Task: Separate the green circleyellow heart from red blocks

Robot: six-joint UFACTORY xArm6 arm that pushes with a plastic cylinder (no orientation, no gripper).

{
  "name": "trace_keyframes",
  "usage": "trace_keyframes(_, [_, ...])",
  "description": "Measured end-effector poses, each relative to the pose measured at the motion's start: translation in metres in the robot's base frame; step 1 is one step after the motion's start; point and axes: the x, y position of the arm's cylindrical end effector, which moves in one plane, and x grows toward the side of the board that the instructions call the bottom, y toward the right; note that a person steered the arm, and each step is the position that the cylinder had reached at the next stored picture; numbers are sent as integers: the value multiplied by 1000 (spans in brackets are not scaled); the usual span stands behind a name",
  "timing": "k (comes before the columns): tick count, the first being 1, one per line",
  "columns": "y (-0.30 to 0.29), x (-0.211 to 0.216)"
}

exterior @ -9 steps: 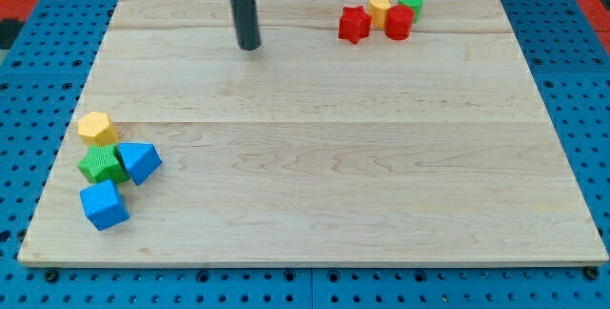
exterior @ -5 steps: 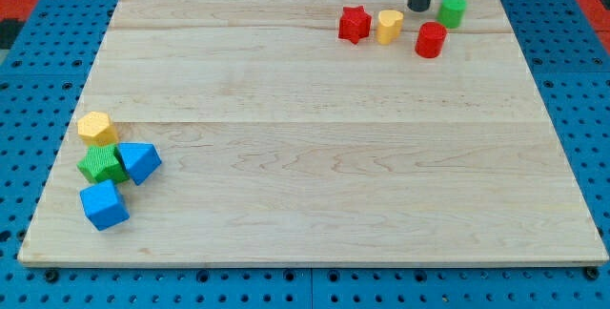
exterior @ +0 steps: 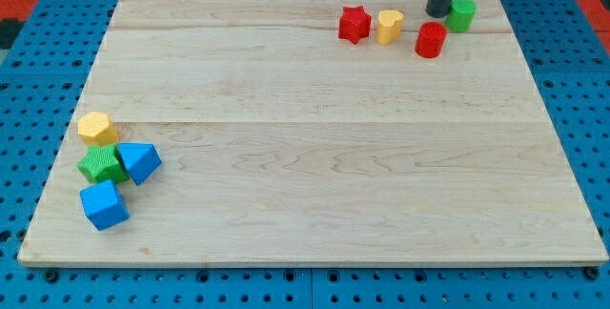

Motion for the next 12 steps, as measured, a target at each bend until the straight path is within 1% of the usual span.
trace_keyframes(1, [-2, -29])
trace_keyframes(2, [62, -36])
trace_keyframes(3, [71, -1])
trace_keyframes(4, [-7, 7])
trace_keyframes(5, [-43, 2])
trace_keyframes(6, [-47, -36])
trace_keyframes(7, [-114, -49])
trace_keyframes(9, [-115, -6])
trace_keyframes(11, [-98, 15])
trace_keyframes(12, [-92, 41])
